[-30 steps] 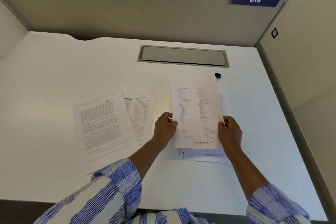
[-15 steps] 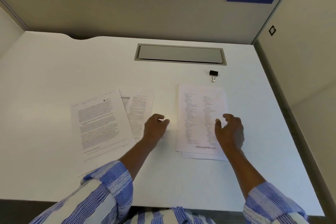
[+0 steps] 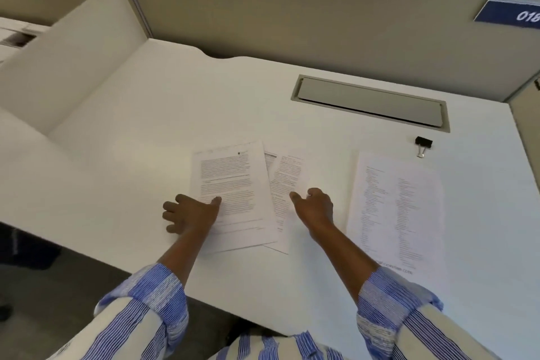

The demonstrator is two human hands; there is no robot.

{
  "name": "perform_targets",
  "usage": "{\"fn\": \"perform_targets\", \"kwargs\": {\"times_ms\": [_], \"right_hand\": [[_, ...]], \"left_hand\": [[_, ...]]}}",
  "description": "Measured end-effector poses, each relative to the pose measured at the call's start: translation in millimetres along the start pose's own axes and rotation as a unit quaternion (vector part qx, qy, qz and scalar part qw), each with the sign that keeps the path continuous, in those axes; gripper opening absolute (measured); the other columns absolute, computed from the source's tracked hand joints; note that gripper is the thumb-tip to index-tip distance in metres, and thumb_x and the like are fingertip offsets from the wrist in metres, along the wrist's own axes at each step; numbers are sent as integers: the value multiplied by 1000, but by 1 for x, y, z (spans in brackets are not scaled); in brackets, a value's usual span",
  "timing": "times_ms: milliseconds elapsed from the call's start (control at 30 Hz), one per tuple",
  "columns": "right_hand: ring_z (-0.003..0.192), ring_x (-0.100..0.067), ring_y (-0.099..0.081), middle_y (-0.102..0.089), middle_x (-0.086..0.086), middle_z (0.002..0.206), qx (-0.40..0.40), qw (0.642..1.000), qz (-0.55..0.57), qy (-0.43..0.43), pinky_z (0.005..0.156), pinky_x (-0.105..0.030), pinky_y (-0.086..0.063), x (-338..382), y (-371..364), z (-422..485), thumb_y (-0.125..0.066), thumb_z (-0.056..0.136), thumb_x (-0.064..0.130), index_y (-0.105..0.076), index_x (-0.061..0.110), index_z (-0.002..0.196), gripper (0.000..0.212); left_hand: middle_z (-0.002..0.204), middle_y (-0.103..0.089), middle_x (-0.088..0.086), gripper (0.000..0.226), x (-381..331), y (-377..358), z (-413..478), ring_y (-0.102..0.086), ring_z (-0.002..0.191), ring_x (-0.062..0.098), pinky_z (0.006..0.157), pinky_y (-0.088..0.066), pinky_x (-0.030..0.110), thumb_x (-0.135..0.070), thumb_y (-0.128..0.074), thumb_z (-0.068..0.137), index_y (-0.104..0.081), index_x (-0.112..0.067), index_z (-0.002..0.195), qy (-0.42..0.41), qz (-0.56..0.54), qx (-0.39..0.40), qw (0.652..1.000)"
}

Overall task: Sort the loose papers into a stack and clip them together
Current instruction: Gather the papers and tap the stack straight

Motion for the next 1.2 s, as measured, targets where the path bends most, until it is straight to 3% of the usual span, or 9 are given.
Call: {"fn": "perform_targets", "kwargs": {"times_ms": [133,467,700,900,1067,1200], "right_hand": [[130,-37,-51,-49,-16,143,-2,1000,-5,-29,107,-46,-46,8,-21,1,-67,86,49,-49,3,139,73],[135,-34,-46,-42,-12,148,23,999,-44,-14,110,-44,-43,20,-40,1,-63,89,52,-46,13,146,71],[132,-33,-50,-45,-14,146,-16,999,-39,-21,110,-41,-43,15,-34,-3,-63,89,49,-48,10,144,69],[132,-30,-50,-45,-14,146,7,999,-32,-17,111,-39,-41,21,-46,-9,-64,88,50,-46,10,146,72],[131,-29,-52,-48,-12,145,6,1000,-15,-22,110,-42,-43,19,-50,-9,-67,86,50,-46,12,146,74],[127,-29,-56,-55,-8,143,7,999,37,-37,105,-46,-49,16,-51,-6,-70,80,51,-49,16,143,76]], "left_hand": [[138,-39,20,96,-9,-6,0,-41,128,37,102,-42,50,-63,-83,63,-47,-1,128,-27,23,29,999],[136,-34,15,87,-59,-30,-15,-36,129,35,105,-36,48,-64,-76,71,-41,-19,136,-186,112,73,973],[134,-39,17,103,-59,-24,-8,-42,125,35,99,-43,45,-68,-82,59,-39,-8,130,-160,95,32,982],[137,-41,19,102,-74,-27,-7,-43,127,36,102,-45,41,-55,-87,63,-37,-3,135,-189,92,55,976],[137,-45,21,93,-77,-36,-7,-51,128,39,103,-46,44,-35,-90,67,-36,-3,135,-159,13,134,978],[125,-60,18,72,-84,-42,-8,-62,116,38,92,-53,42,-20,-82,72,-42,-4,129,-183,-48,194,963]]}}
Point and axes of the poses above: each hand's wrist, its own z-axis towards the middle knuckle, its own y-axis out of the back of the hand, x = y × z, the point moved 7 cm from there along z, towards the middle knuckle
